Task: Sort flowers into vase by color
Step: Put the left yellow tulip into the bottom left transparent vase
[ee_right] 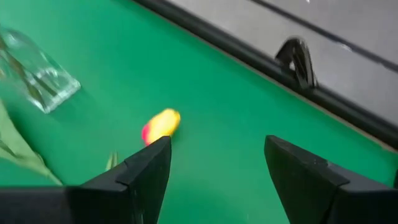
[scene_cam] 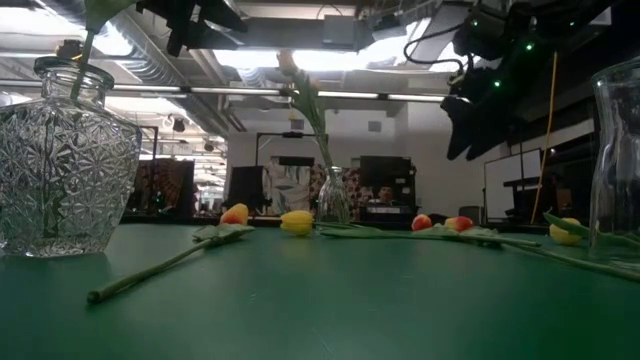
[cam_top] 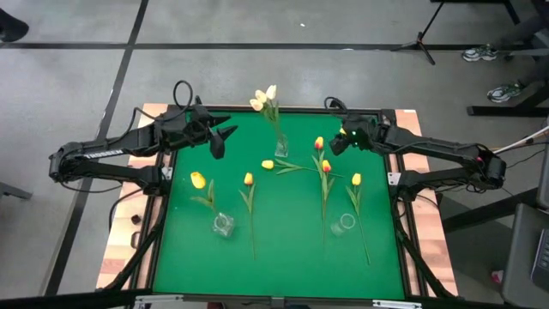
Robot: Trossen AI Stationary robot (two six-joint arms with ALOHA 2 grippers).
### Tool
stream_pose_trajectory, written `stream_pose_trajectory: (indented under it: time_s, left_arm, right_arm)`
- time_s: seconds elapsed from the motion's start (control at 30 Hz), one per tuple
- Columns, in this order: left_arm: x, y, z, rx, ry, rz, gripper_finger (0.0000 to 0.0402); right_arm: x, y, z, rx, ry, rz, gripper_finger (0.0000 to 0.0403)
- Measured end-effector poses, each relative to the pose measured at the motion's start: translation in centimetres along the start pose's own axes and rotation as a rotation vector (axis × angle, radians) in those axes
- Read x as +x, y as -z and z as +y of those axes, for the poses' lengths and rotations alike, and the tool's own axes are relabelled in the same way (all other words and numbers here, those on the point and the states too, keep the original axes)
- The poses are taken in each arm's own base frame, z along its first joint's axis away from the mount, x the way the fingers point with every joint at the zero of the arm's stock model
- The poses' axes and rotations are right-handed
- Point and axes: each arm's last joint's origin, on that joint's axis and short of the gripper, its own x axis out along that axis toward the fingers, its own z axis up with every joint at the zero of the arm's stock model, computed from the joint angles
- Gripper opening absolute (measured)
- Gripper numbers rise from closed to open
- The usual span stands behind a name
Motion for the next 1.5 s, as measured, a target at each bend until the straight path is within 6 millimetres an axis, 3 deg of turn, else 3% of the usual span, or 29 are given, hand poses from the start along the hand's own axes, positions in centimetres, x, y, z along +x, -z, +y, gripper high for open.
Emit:
stream_pose_trajectory:
  time_s: [0.63,1.5]
  left_arm:
    - [0.0,0.0,0.0,0.002,-0.002,0.004,0.0217]
    - [0.0,0.0,0.1,0.009,-0.036,-0.005,0.0217]
  right_arm:
    - [-0.3,2.2,-1.0,0.017,0.114,0.211,0.0257]
    - [-0.1,1.7,-0.5,0.051,-0.003,0.187,0.0257]
